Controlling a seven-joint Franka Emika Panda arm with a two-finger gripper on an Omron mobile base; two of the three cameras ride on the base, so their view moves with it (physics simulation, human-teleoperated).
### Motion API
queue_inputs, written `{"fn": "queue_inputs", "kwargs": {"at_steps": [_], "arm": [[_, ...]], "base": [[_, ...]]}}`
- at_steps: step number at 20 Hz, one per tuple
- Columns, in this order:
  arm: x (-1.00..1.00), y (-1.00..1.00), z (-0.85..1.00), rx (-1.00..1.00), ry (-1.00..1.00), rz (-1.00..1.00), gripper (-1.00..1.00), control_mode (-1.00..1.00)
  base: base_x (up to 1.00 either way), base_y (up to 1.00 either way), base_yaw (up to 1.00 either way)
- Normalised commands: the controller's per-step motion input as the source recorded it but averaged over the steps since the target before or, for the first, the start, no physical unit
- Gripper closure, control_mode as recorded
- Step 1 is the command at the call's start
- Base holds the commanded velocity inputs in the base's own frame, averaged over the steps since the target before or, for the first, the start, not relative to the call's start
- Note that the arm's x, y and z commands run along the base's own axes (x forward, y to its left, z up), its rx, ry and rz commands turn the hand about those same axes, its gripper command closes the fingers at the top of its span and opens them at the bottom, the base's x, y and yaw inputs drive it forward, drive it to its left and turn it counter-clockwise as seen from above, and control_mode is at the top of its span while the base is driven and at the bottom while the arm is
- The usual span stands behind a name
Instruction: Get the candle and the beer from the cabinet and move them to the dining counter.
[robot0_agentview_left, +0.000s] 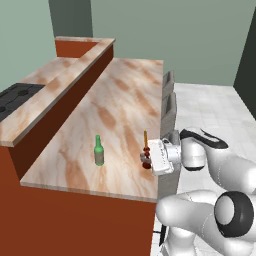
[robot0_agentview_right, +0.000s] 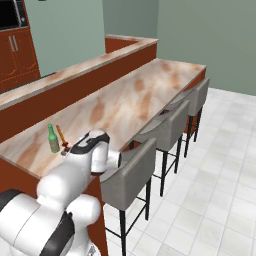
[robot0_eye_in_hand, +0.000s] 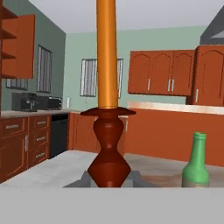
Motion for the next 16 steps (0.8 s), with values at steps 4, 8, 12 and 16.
{"fn": "queue_inputs", "kwargs": {"at_steps": [4, 8, 12, 16], "arm": [[0.21, 0.21, -0.4, 0.04, 0.01, 0.0, 1.0, -1.0], [0.23, 0.16, -0.44, 0.05, 0.0, 0.0, 1.0, -1.0], [0.25, 0.11, -0.45, 0.03, 0.0, 0.0, 1.0, -1.0], [0.22, 0.07, -0.3, 0.0, -0.03, 0.0, 1.0, -1.0]], "base": [[0.0, 0.0, 0.0], [0.0, 0.0, 0.0], [0.0, 0.0, 0.0], [0.0, 0.0, 0.0]]}}
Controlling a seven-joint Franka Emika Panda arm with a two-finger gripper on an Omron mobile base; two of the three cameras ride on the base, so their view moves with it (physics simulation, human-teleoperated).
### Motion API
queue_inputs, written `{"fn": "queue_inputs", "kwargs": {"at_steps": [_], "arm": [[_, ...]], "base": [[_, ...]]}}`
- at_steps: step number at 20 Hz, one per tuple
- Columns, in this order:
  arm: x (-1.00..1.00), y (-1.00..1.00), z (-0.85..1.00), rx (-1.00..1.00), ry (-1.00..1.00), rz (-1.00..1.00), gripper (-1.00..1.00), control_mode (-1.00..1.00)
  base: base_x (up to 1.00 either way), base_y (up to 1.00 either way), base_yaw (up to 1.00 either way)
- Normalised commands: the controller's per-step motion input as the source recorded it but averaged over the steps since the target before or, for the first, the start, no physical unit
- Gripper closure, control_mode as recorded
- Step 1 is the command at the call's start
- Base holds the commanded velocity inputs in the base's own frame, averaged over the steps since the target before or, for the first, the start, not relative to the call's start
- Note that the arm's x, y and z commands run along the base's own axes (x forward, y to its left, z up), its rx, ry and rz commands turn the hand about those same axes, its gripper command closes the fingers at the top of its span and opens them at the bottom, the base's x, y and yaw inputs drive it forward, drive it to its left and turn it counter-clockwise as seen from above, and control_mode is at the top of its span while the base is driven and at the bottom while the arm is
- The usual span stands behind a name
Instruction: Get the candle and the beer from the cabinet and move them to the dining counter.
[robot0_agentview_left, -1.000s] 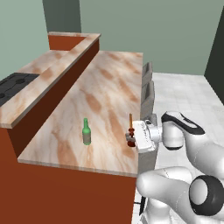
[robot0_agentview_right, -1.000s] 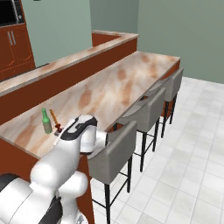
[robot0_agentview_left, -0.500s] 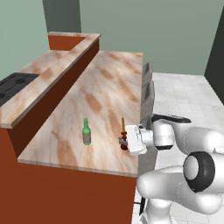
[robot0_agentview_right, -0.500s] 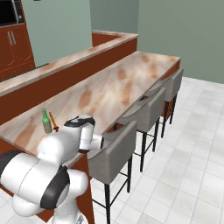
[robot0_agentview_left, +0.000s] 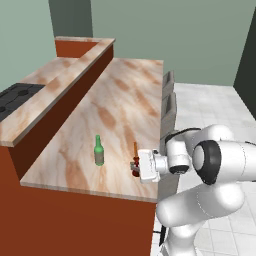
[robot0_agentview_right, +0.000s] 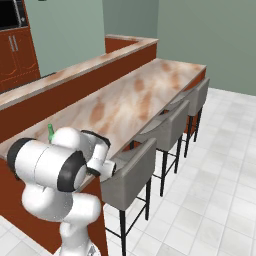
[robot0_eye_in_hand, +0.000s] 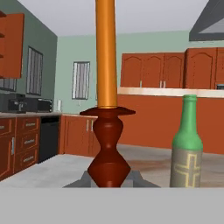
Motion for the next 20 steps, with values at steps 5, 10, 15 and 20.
{"fn": "queue_inputs", "kwargs": {"at_steps": [5, 10, 15, 20], "arm": [[0.16, 0.01, -0.14, 0.01, -0.06, 0.0, 1.0, -1.0], [0.23, 0.0, -0.12, 0.01, -0.03, 0.0, 1.0, -1.0], [0.29, 0.03, -0.1, 0.0, 0.0, 0.0, 1.0, -1.0], [0.26, 0.08, -0.07, 0.0, 0.0, 0.0, 1.0, -1.0]], "base": [[0.0, 0.0, 0.0], [0.0, 0.0, 0.0], [0.0, 0.0, 0.0], [0.0, 0.0, 0.0]]}}
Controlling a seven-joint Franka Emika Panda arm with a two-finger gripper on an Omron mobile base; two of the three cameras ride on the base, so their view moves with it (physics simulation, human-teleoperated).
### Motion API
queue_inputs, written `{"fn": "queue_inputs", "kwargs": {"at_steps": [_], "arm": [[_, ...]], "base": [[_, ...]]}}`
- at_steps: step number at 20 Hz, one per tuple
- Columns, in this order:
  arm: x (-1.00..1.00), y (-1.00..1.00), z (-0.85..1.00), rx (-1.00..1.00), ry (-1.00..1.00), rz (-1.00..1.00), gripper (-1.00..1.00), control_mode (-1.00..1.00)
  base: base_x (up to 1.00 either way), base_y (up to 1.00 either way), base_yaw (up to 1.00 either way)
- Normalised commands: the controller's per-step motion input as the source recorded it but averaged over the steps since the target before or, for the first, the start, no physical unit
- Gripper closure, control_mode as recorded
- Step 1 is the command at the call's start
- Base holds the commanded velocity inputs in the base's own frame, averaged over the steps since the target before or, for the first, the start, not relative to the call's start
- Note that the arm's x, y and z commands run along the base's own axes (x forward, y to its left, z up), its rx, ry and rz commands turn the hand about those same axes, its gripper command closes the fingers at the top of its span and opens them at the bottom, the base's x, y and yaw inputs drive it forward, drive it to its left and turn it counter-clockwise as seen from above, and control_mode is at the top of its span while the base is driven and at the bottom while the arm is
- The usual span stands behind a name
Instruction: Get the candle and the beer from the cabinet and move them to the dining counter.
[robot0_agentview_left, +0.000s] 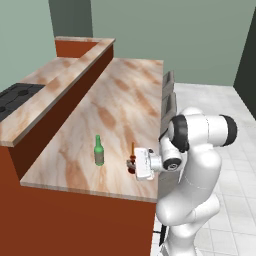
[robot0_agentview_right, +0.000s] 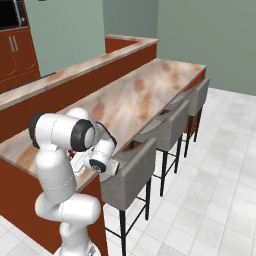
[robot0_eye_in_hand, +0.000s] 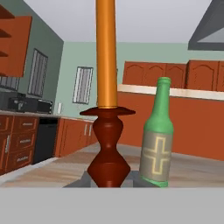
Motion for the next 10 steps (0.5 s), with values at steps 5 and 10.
{"fn": "queue_inputs", "kwargs": {"at_steps": [5, 10], "arm": [[0.24, 0.09, -0.13, 0.0, 0.0, 0.0, 1.0, -1.0], [0.26, 0.07, -0.23, 0.0, -0.01, 0.0, 1.0, -1.0]], "base": [[0.0, 0.0, 0.0], [0.0, 0.0, 0.0]]}}
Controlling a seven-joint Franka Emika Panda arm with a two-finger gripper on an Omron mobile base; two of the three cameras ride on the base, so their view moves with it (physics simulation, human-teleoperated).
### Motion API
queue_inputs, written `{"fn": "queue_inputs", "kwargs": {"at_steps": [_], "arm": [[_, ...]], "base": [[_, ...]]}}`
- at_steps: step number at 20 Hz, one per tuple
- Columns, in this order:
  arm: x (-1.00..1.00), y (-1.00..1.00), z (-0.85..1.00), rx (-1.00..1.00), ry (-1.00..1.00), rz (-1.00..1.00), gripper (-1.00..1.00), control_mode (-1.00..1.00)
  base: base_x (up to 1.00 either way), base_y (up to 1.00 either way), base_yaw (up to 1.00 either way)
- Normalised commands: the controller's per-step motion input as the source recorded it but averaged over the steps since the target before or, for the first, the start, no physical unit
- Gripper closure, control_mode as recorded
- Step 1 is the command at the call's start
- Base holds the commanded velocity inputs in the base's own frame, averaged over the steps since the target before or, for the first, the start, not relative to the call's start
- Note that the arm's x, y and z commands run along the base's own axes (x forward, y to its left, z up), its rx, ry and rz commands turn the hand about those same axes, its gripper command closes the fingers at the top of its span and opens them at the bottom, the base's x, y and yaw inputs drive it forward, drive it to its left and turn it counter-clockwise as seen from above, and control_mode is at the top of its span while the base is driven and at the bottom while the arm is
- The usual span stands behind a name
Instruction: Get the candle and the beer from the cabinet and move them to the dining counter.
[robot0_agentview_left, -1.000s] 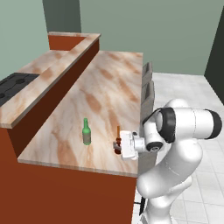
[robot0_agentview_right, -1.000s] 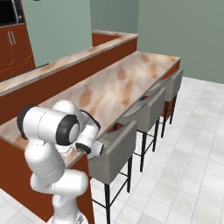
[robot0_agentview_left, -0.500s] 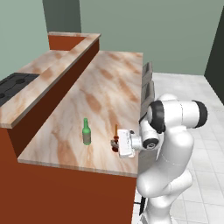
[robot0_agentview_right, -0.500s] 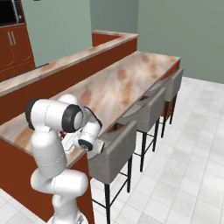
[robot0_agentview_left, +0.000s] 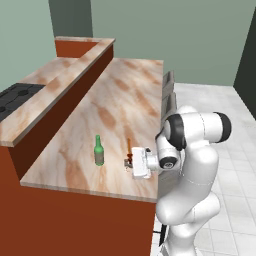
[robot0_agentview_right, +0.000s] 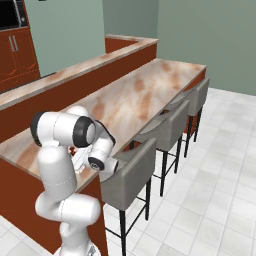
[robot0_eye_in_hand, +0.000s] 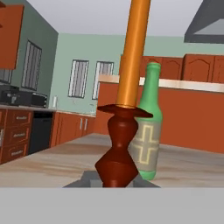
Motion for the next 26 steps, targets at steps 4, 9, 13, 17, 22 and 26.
{"fn": "queue_inputs", "kwargs": {"at_steps": [4, 9, 13, 17, 22, 26], "arm": [[0.24, 0.05, -0.22, 0.0, 0.0, 0.0, 1.0, -1.0], [0.04, 0.0, -0.11, 0.0, -0.02, 0.0, -1.0, -1.0], [0.0, 0.0, 0.0, 0.0, -0.02, 0.0, -1.0, -1.0], [0.0, -0.11, 0.14, 0.0, 0.0, 0.0, -1.0, -1.0], [-0.01, -0.18, 0.15, 0.0, 0.01, 0.0, -1.0, -1.0], [-0.07, -0.23, 0.14, 0.0, 0.01, 0.0, -1.0, -1.0]], "base": [[0.0, 0.0, 0.0], [0.0, 0.0, 0.0], [0.0, 0.0, 0.0], [0.0, 0.0, 0.0], [0.0, 0.0, 0.0], [0.0, 0.0, 0.0]]}}
